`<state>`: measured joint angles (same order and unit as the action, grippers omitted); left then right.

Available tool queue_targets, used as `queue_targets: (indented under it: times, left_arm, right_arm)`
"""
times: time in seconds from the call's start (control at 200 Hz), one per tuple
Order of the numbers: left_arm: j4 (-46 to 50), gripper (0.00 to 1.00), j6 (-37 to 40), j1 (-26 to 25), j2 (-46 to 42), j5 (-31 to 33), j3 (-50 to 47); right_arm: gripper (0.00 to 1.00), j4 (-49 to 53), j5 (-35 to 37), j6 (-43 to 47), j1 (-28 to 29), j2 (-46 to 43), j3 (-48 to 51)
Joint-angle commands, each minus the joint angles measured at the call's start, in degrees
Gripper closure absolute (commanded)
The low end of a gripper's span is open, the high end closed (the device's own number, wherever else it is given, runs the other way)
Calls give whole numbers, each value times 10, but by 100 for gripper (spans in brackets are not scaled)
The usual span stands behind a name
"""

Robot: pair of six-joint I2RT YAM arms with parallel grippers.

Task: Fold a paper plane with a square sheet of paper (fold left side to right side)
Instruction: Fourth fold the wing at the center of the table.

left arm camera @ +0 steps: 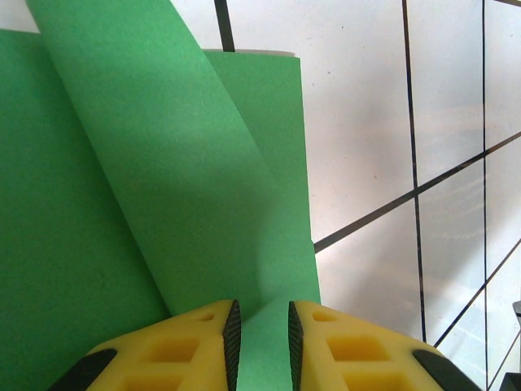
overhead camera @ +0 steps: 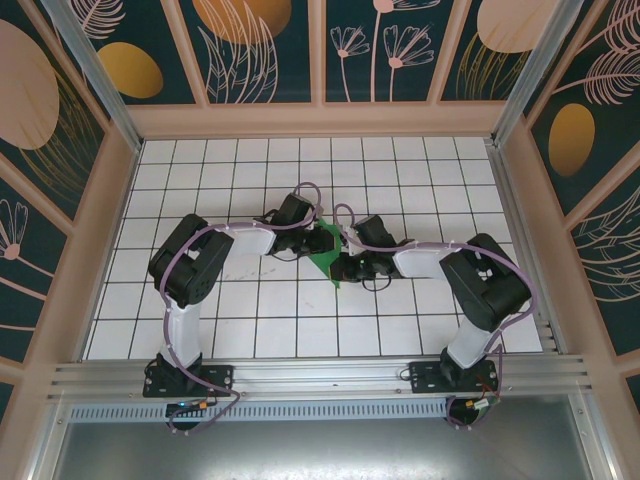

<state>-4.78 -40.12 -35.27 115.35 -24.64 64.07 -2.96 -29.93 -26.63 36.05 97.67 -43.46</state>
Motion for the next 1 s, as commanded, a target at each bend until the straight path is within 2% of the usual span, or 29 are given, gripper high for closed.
queue_targets:
  times: [0.0,0.996]
  left_arm:
    - [47,73,5,-4,23,35,-18]
    - [48,73,7,-4,25,39,-18]
  right_arm:
    - [89,21,6,11,6,8,0]
    - [91,30,21,9,17,2,27]
